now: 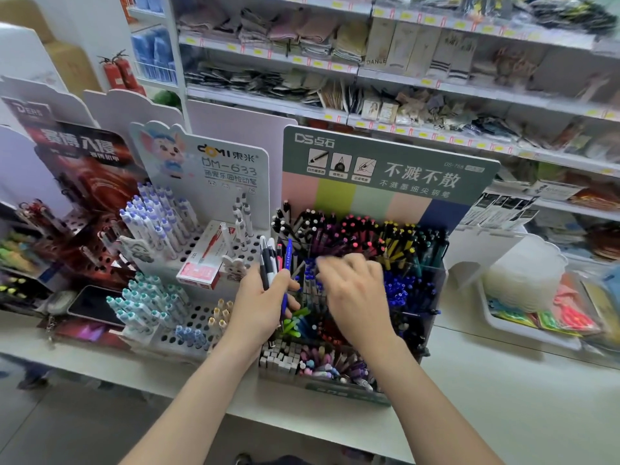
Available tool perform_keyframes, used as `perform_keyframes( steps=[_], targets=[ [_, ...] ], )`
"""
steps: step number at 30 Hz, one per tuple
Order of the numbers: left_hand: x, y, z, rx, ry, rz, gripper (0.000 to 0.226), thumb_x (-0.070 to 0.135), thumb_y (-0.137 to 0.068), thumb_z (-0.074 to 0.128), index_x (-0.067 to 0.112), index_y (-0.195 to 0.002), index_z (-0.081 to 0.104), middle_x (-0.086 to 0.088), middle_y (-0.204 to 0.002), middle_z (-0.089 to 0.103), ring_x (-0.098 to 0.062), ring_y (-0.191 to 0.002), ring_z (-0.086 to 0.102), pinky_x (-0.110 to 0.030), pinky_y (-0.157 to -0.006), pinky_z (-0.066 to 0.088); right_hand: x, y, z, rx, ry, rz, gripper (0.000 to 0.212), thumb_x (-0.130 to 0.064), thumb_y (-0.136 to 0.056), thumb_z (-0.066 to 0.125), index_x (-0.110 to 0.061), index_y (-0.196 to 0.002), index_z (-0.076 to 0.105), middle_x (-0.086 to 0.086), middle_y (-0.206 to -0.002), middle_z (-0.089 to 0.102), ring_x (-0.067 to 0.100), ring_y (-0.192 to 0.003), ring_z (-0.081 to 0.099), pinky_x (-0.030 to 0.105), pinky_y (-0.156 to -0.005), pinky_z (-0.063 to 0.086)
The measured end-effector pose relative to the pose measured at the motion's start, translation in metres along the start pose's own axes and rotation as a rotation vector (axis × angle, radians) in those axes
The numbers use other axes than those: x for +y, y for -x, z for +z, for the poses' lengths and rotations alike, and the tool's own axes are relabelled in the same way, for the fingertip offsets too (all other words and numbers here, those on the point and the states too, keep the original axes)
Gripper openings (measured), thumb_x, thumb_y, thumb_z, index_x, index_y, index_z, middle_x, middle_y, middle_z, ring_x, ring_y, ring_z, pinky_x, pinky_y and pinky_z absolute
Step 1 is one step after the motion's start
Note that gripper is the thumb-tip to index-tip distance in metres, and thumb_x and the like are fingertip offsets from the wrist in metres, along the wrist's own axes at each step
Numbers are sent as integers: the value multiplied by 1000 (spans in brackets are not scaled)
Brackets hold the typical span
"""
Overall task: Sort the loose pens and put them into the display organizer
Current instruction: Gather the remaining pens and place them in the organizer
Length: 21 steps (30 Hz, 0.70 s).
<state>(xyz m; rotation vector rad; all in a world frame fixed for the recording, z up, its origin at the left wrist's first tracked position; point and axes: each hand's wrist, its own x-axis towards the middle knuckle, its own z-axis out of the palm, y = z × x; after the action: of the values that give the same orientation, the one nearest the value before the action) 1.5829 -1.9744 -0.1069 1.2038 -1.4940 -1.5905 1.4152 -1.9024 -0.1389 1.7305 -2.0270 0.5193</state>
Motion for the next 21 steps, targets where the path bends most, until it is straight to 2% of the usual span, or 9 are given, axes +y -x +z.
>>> perform_keyframes(
  steps=[2,3,5,6,11,14,16,18,21],
  targets=[
    [3,2,2,-33,37,-16,22,21,-110,55,2,-111,66,-14,-87,75,-14,-58,67,-23,-55,55,1,-4,-2,52,21,63,23,-26,-107,61,-16,-124,71,4,-107,62,28,-94,49,40,-73,37],
    [3,3,3,-48,61,-28,22,21,-110,55,3,-111,67,-15,-86,75,-14,-58,66,-22,-55,55,-1,-4,-1,33,21,14,21,-22,-105,61,-15,-122,71,5,-103,57,27,-92,47,39,-72,35],
    [4,3,3,-77,92,-47,23,24,-110,57,4,-108,69,-15,-80,75,-18,-62,67,-25,-58,56,-5,-5,0,-13,43,-37,22,-13,-101,63,-14,-121,71,4,-100,53,26,-90,46,38,-72,34],
    [4,4,2,-90,96,-53,25,25,-110,57,4,-107,69,-14,-78,75,-21,-65,67,-27,-60,56,-8,-6,-1,-9,54,18,23,-11,-99,64,-14,-121,71,5,-101,54,27,-90,46,39,-73,33],
    [3,7,-2,-134,151,-41,27,24,-110,57,-1,-111,67,-3,-77,72,-16,-66,66,-28,-59,54,-14,0,-3,-113,62,61,31,-13,-93,65,-17,-123,68,5,-114,54,28,-97,46,41,-76,34],
    [2,11,-2,-171,215,-44,26,25,-110,56,0,-116,62,-1,-82,72,-21,-69,61,-32,-56,50,-16,-4,-12,-91,34,117,21,-24,-100,60,-19,-118,71,6,-123,56,29,-100,47,42,-77,35],
    [1,12,-5,-213,201,-22,23,28,-110,56,6,-108,64,-7,-87,70,-23,-68,56,-33,-54,46,-22,-10,-22,-38,-140,210,30,-29,-106,49,-19,-122,72,3,-123,59,25,-102,49,42,-81,41],
    [0,13,-9,-309,192,0,26,33,-110,57,13,-97,69,-17,-90,63,-23,-66,53,-32,-53,43,-30,-23,-45,12,-506,434,37,-30,-109,43,-15,-121,75,-2,-110,69,17,-98,56,37,-87,47],
    [2,15,-14,-468,209,-1,31,37,-106,62,8,-98,70,-13,-84,60,-21,-63,52,-29,-51,40,-37,-39,-74,-221,-971,641,29,-27,-106,56,-12,-98,79,2,-67,68,10,-60,56,25,-61,48]
  ],
)
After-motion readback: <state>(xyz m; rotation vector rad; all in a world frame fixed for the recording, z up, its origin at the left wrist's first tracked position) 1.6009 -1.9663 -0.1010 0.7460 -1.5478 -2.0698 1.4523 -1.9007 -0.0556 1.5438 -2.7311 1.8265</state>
